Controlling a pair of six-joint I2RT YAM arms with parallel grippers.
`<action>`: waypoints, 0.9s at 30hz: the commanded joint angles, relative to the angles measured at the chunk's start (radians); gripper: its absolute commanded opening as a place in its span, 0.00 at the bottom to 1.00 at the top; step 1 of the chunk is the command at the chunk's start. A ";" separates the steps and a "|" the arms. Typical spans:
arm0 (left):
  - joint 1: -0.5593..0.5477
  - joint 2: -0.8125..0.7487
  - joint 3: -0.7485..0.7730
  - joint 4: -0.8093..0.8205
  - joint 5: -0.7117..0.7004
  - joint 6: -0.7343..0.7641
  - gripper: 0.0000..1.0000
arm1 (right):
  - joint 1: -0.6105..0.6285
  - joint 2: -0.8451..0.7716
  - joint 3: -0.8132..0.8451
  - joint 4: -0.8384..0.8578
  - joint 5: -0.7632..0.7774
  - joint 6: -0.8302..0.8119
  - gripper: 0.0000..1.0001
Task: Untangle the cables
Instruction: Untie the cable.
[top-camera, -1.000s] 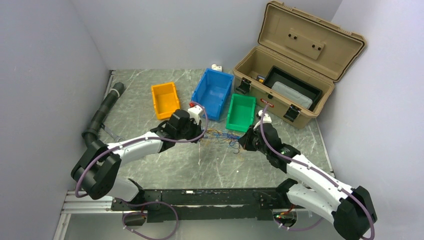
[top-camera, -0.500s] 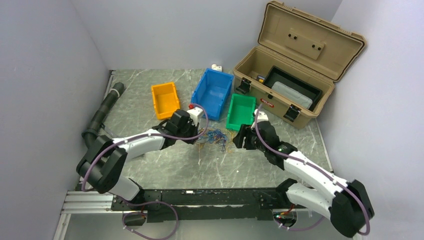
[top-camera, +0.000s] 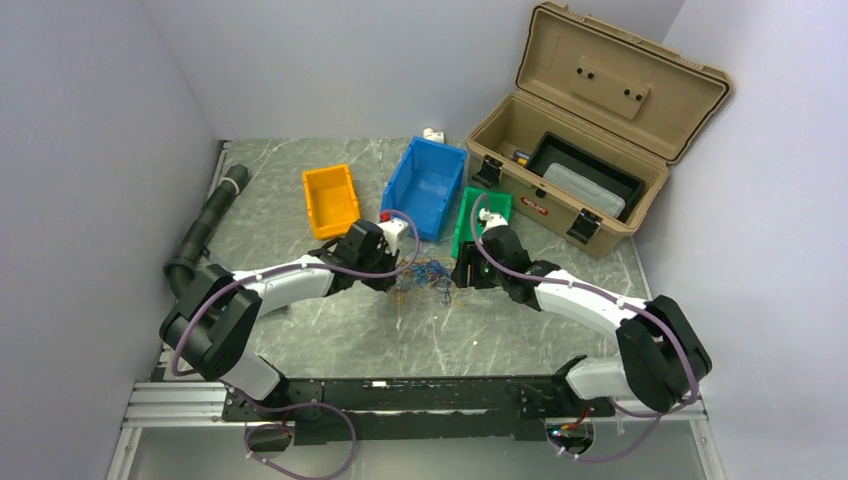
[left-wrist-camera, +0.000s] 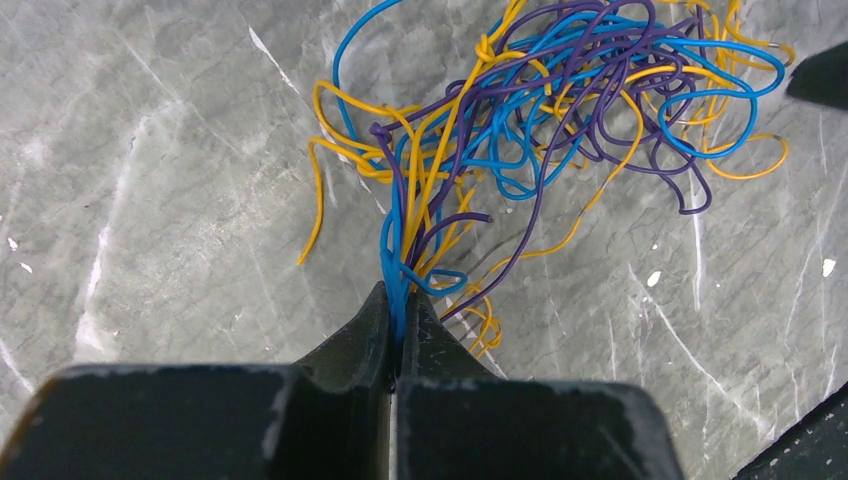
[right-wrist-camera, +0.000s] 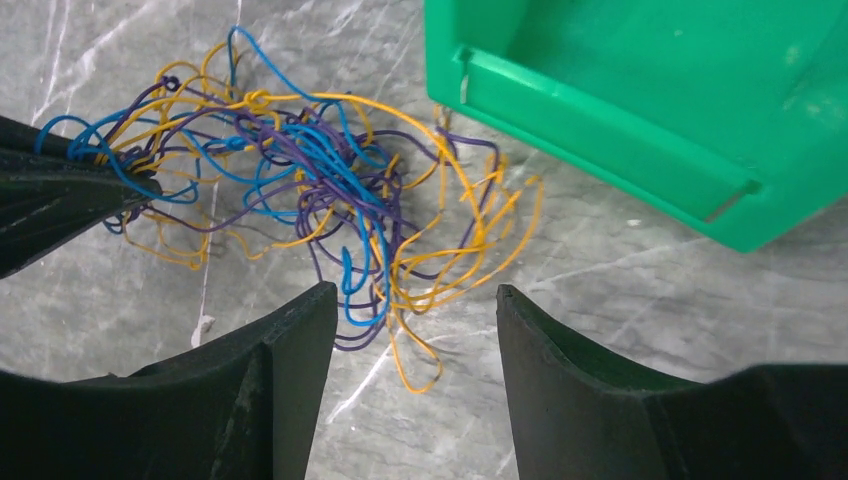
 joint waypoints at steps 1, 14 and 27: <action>-0.004 0.011 0.042 0.008 0.035 0.016 0.00 | 0.049 0.035 -0.013 0.118 0.005 0.041 0.61; -0.007 -0.003 0.046 -0.021 -0.063 0.000 0.00 | 0.112 0.070 -0.004 -0.042 0.353 0.204 0.13; -0.005 -0.081 0.009 -0.082 -0.403 -0.111 0.00 | 0.017 -0.328 -0.085 -0.534 0.775 0.627 0.00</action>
